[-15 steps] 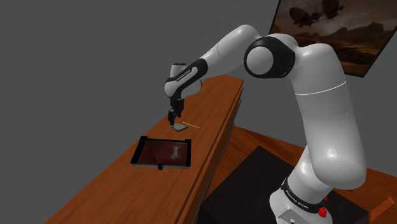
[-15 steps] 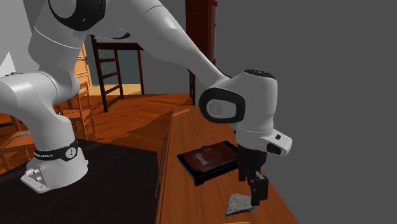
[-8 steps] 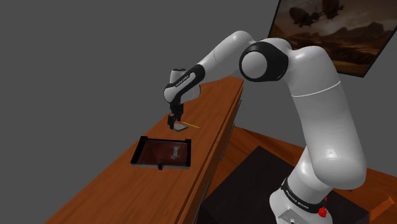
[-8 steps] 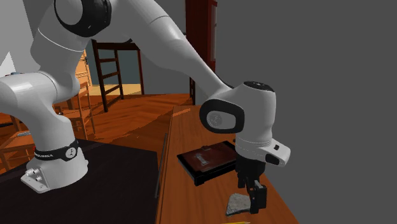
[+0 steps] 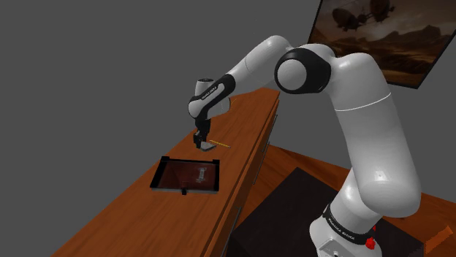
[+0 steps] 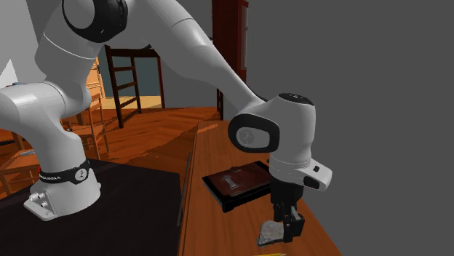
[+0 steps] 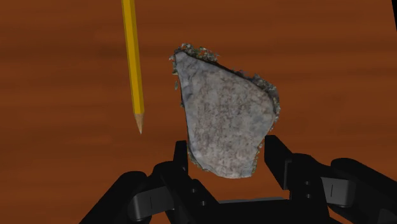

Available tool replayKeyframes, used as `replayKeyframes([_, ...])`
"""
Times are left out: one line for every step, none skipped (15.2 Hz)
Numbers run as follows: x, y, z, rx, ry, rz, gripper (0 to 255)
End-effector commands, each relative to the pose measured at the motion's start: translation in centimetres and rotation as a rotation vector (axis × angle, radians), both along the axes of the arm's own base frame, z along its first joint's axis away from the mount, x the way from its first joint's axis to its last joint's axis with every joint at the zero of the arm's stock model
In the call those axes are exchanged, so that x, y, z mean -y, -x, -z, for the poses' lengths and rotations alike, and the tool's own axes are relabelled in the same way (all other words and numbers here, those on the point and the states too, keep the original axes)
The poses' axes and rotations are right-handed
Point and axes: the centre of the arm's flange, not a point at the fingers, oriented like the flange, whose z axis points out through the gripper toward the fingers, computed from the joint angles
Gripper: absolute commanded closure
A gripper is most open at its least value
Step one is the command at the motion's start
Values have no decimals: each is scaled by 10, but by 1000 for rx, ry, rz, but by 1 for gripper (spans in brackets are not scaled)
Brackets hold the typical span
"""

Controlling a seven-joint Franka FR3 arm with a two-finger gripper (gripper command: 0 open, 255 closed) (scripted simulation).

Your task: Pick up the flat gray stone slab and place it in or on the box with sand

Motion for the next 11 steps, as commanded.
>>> replayKeyframes([0, 0, 0, 0, 0, 0, 255])
replayKeyframes([0, 0, 0, 0, 0, 0, 255])
replayKeyframes([0, 0, 0, 0, 0, 0, 255])
replayKeyframes([0, 0, 0, 0, 0, 0, 255])
replayKeyframes([0, 0, 0, 0, 0, 0, 255])
replayKeyframes([0, 0, 0, 0, 0, 0, 255])
replayKeyframes([0, 0, 0, 0, 0, 0, 255])
replayKeyframes([0, 0, -5, 0, 0, 0, 255])
replayKeyframes([0, 0, -10, 0, 0, 0, 255])
replayKeyframes([0, 0, -16, 0, 0, 0, 255])
replayKeyframes([0, 0, -21, 0, 0, 0, 255])
